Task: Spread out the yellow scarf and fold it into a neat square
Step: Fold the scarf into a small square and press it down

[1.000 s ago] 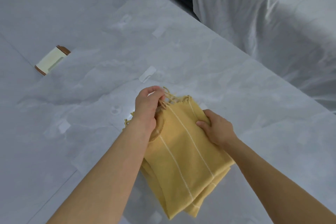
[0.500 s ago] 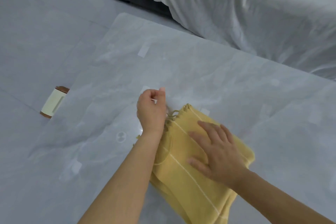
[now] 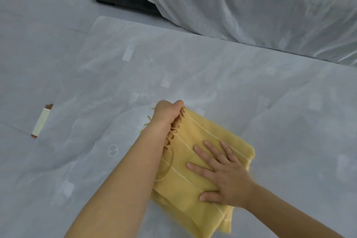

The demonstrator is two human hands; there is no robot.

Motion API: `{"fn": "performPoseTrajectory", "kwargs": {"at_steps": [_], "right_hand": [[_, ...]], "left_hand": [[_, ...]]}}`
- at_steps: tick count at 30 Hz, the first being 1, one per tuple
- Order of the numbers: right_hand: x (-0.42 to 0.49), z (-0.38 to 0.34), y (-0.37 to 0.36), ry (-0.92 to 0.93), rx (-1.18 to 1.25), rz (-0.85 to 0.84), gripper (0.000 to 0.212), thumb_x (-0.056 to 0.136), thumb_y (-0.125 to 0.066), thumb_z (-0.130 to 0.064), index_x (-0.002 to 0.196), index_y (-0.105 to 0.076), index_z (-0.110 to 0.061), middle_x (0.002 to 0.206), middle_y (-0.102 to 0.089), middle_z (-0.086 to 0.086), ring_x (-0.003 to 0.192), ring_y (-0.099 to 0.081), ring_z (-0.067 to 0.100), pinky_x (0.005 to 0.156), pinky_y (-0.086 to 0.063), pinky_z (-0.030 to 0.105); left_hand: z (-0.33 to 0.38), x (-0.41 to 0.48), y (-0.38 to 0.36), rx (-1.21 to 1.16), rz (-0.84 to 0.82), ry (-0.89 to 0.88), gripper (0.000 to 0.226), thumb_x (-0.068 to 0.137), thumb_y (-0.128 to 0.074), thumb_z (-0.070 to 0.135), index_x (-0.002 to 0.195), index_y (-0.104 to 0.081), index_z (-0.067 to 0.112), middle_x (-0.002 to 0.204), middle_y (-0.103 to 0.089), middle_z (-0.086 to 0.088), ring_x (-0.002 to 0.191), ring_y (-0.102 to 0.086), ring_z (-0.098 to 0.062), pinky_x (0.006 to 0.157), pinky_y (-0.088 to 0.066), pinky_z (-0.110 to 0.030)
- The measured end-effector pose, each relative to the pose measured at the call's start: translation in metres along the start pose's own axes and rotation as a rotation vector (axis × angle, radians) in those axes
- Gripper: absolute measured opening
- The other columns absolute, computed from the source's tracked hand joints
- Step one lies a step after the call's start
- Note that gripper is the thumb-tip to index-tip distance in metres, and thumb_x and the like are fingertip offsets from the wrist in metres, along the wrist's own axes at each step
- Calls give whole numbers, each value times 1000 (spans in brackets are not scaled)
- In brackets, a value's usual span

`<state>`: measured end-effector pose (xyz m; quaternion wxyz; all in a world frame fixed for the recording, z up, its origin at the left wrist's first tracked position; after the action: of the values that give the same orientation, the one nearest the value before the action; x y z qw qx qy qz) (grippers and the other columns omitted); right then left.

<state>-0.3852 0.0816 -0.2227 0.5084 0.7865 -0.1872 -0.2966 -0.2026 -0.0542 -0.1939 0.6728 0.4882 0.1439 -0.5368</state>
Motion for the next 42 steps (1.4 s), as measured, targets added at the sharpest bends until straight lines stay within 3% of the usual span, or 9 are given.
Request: {"fn": "performPoseTrajectory", "kwargs": {"at_steps": [5,13,21,25,29,32,35,40,42], "right_hand": [[-5,3,-2,18,23,-17,76,82,-25,-79,146,-23,-39,156,-18,3,142,-17,32,107,-15,57],[-5,6,-3,33,13,2,72,82,-28,-77,144,-28,-40,156,-19,3,142,-16,31,108,-12,56],[-9,8,-5,54,10,6,68,85,-24,-75,143,-30,-40,156,-20,4,142,-15,30,107,-14,54],[-14,10,-8,53,15,18,66,86,-24,-74,143,-30,-41,156,-20,2,142,-17,28,106,-17,55],[-15,10,-9,46,21,-4,66,85,-26,-74,143,-29,-42,156,-21,1,142,-18,28,106,-17,56],[-11,6,4,12,58,46,66,85,-27,-74,140,-37,-39,151,-31,0,138,-27,25,106,-16,55],[-1,-1,32,-171,183,205,62,90,-26,-66,139,-41,-31,147,-39,2,133,-38,22,109,-17,51],[24,-1,38,-196,107,187,70,87,-28,-64,145,-28,-24,154,-24,7,140,-25,28,107,-16,55],[25,6,25,-80,-5,114,75,83,-33,-69,145,-29,-27,155,-21,7,141,-24,29,108,-15,57]], "left_hand": [[-7,0,7,-194,-44,134,17,78,-61,24,73,-55,9,78,-53,-8,67,-48,-22,60,-35,-27],[5,-7,-6,103,-105,102,37,75,-76,37,85,-62,4,69,-57,-6,57,-52,-19,51,-40,-25],[-2,-7,-11,-271,-118,251,28,72,-54,25,53,-34,18,54,-33,0,46,-24,-16,48,-22,-24],[-5,-1,-4,-539,-129,270,31,82,-54,22,56,-38,17,50,-38,2,47,-34,-16,47,-28,-24],[5,8,37,-742,-13,258,27,86,-53,28,62,-42,23,63,-43,8,69,-52,-12,56,-33,-27],[8,12,66,-554,216,89,17,85,-56,31,85,-53,15,75,-51,2,73,-51,-17,62,-37,-27],[-5,-18,56,-40,461,-367,48,81,-52,37,114,-52,2,118,-55,-13,111,-48,-30,95,-36,-34],[-77,-104,-12,750,83,-1178,51,89,-46,47,135,-44,24,148,-35,-1,137,-30,-20,112,-22,-44],[-108,-86,-1,988,75,-1271,51,90,-45,47,138,-41,29,150,-33,-1,138,-30,-21,111,-23,-48]]}}
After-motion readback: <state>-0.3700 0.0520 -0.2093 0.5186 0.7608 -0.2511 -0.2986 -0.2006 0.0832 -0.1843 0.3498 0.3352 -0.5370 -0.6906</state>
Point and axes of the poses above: each hand's wrist, its own x-axis towards the middle knuckle, its own y-axis out of the back of the hand, z = x × y, the point moved 3 cm from there along x, towards the middle knuckle
